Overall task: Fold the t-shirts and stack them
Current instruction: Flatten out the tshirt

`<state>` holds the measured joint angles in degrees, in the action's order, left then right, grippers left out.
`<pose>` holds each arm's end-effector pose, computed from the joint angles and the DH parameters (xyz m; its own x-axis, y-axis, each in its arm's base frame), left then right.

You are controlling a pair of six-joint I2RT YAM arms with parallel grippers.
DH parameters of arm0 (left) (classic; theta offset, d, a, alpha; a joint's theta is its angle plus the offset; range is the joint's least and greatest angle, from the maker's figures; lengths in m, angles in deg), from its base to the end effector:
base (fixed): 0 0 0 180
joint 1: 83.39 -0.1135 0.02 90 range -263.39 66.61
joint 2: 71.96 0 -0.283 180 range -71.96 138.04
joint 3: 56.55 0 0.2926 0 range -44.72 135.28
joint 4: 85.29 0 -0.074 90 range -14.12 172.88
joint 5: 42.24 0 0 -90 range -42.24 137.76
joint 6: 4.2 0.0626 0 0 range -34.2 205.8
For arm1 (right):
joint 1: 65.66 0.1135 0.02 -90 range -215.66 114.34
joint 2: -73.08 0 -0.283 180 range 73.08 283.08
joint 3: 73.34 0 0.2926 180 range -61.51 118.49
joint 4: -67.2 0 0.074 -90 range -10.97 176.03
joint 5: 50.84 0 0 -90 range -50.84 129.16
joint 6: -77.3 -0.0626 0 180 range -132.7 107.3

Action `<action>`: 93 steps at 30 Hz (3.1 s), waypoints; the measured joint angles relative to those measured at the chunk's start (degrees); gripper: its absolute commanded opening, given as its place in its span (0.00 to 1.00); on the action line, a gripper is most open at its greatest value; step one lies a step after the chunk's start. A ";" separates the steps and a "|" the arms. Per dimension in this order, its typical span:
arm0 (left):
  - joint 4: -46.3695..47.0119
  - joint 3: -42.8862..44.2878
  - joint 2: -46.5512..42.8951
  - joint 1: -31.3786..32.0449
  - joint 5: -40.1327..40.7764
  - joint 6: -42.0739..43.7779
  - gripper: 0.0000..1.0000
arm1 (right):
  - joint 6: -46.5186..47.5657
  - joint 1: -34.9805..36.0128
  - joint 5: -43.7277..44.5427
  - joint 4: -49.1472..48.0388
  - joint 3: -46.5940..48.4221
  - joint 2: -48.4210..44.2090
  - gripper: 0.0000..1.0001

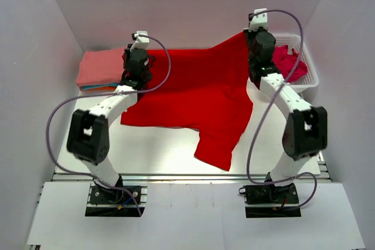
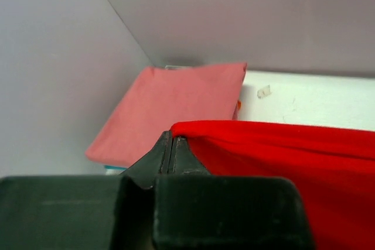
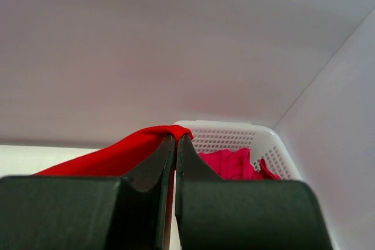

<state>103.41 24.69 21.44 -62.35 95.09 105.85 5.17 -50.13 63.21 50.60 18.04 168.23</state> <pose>0.4263 -0.1147 0.3273 -0.2043 0.3276 -0.9225 -0.3956 0.8343 0.3839 0.4551 0.1000 0.4052 0.1612 -0.2460 -0.9558 0.1973 0.9569 -0.2131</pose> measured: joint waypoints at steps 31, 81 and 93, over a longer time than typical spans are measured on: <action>-15.21 58.47 54.64 -11.93 -21.46 -12.44 1.00 | 0.44 -3.67 -9.94 -2.43 44.44 53.16 0.90; -19.30 -32.33 -6.38 -11.23 -33.73 -52.85 1.00 | -45.97 -2.49 -15.63 45.20 -17.86 6.78 0.90; -33.29 -40.65 -23.87 -10.51 -41.33 -57.53 1.00 | -40.50 -1.99 -12.79 49.37 -22.86 -0.79 0.90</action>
<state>70.13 -15.97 -2.42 -72.86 53.76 48.32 -35.33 -52.12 50.43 99.98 -4.82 167.45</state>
